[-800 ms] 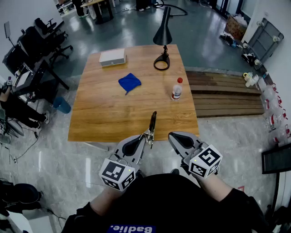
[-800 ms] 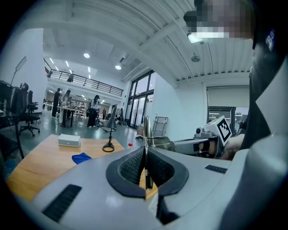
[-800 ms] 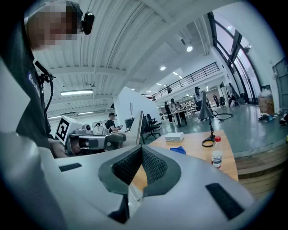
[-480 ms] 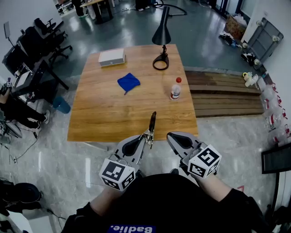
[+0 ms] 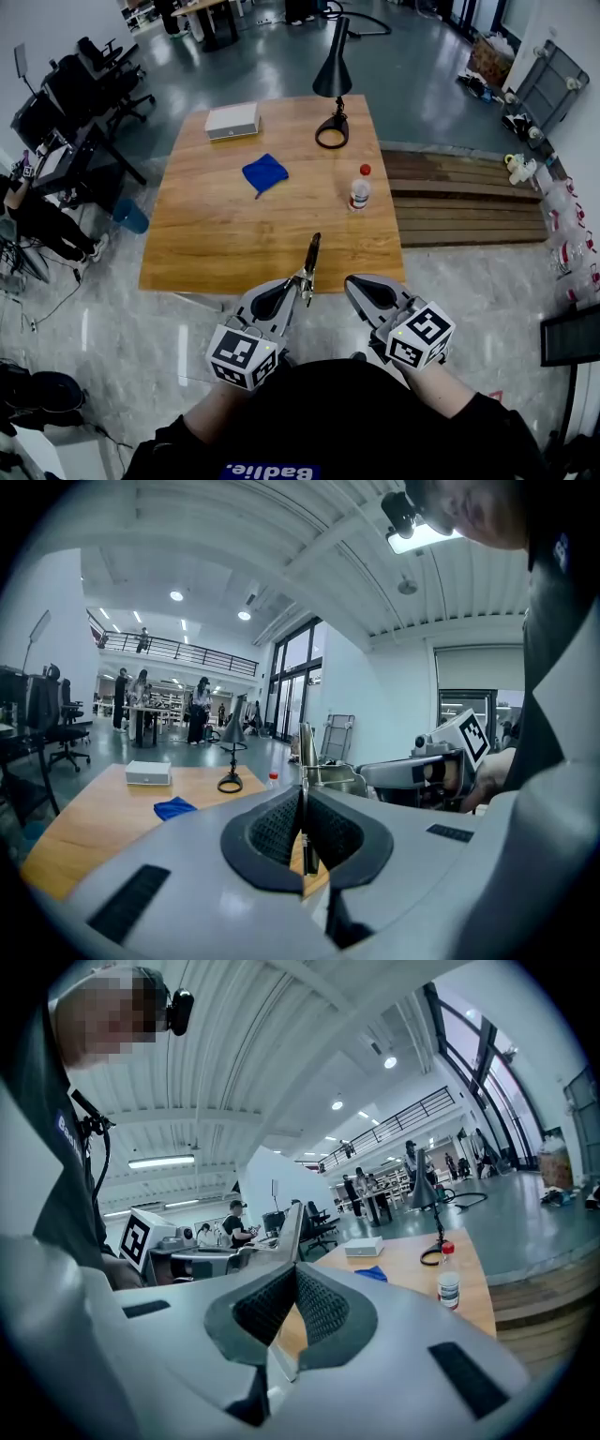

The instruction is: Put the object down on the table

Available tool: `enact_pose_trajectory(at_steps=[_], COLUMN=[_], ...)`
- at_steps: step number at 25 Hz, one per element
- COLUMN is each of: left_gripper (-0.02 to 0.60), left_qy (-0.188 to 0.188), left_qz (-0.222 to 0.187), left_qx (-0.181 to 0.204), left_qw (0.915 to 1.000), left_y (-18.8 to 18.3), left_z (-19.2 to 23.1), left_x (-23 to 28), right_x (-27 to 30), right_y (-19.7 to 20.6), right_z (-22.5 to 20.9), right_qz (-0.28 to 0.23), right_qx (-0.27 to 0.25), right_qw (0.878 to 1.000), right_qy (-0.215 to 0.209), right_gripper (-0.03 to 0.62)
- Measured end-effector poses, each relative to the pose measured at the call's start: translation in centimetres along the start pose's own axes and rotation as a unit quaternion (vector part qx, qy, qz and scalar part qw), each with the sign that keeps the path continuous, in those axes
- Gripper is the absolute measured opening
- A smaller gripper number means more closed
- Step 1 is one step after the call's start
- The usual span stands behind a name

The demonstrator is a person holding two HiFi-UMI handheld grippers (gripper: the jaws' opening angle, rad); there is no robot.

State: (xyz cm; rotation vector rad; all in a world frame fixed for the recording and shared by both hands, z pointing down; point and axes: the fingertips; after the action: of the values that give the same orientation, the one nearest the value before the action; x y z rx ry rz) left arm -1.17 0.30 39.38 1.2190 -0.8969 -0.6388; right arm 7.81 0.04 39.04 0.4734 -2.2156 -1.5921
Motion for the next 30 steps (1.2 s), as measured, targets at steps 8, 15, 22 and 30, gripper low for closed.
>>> enact_pose_trajectory(at_steps=[8, 15, 22, 30], left_gripper=[0.009, 0.009, 0.009, 0.009], left_qy=[-0.04, -0.074, -0.066, -0.011], left_qz=[0.028, 0.055, 0.108, 0.163], left_qx=[0.019, 0.056, 0.117, 0.191], left_qw=[0.9986, 0.9942, 0.985, 0.9678], left_y=[0.9, 2.1, 5.8, 10.1], left_z=[-0.8, -0.4, 5.8, 14.3], left_x=[2.9, 5.5, 10.2, 16.2], right_x=[-1.9, -3.0, -0.2, 6.5], right_y=[0.7, 1.5, 1.8, 1.0], right_z=[-2.4, -4.7, -6.5, -8.6], right_qz=[0.007, 0.024, 0.045, 0.064], right_qx=[0.016, 0.022, 0.022, 0.026], right_qw=[0.999, 0.998, 0.999, 0.996], right_qy=[-0.03, -0.045, -0.019, 0.047], right_gripper=[0.005, 0.005, 0.005, 0.005])
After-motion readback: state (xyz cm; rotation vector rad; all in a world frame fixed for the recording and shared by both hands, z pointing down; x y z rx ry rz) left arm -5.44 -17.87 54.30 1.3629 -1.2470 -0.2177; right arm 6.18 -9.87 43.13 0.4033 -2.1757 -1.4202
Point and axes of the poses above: the fingertips, and each gripper's own axes: x forward along the fingers, z to its left, y out of its underside, and after that the axes turned 6 degrees about -y, right-handed
